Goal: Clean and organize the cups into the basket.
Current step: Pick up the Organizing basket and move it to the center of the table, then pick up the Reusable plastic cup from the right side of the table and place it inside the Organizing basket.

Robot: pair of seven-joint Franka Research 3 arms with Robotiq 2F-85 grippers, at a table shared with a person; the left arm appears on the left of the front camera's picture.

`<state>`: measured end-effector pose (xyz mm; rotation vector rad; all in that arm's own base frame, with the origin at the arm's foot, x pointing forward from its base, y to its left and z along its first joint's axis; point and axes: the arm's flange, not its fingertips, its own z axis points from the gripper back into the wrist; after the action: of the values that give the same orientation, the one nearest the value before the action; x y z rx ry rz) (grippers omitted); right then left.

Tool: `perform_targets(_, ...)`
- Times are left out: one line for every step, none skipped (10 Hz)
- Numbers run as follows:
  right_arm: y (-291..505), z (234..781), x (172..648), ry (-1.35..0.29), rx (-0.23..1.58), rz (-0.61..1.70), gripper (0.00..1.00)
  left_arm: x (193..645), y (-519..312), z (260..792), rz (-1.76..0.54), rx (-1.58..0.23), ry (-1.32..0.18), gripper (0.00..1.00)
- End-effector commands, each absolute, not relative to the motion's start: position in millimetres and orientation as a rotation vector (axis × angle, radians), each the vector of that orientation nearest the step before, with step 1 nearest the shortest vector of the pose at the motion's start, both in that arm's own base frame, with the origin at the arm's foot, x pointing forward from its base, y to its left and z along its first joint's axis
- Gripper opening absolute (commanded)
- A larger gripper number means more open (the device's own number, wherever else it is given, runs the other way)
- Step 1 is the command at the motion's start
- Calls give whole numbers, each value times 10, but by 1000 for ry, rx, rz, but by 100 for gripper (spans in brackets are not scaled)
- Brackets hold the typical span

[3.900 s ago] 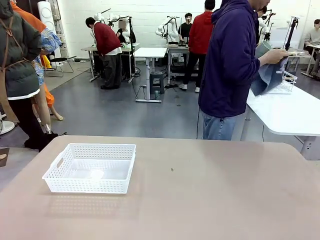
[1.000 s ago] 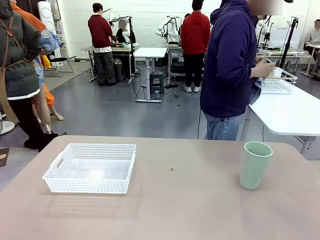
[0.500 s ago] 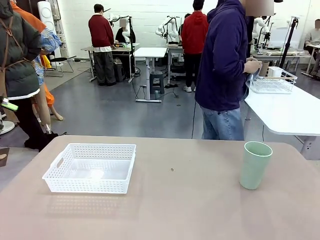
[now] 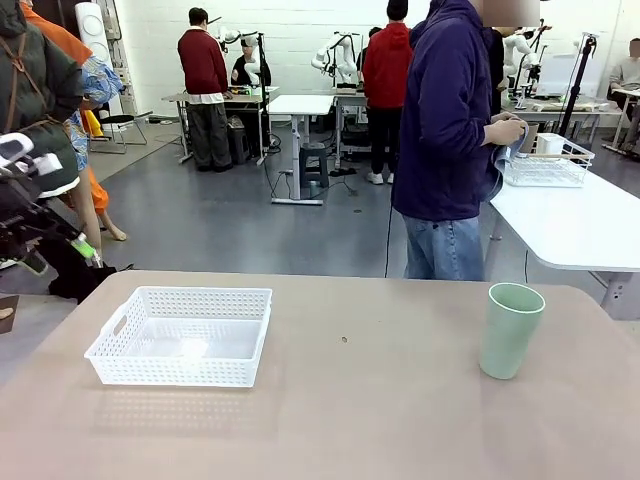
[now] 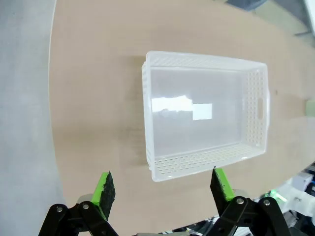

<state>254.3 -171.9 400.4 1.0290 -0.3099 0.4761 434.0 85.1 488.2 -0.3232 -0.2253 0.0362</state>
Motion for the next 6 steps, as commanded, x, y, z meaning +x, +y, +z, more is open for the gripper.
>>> perform_targets(-1756, 3897, 2545, -305, 994, 474, 100, 4353, 743, 4731, 70, -232, -238, 100)
perform_targets(-1719, 4004, 2543, -310, 1029, 476, 100, 4340, 851, 4882, 36, -323, -225, 100)
perform_targets(-1719, 4004, 2543, -310, 1029, 476, 100, 4340, 851, 4882, 36, -323, -225, 100)
perform_targets(-1719, 4004, 2543, -310, 1029, 476, 100, 4340, 851, 4882, 36, -323, -225, 100)
perform_targets(-1719, 4004, 2543, -310, 1029, 476, 100, 4340, 851, 4882, 36, -323, -225, 100)
perform_targets(-1721, 3969, 2546, -307, 1025, 478, 100, 4340, 851, 4882, 36, -323, -225, 100)
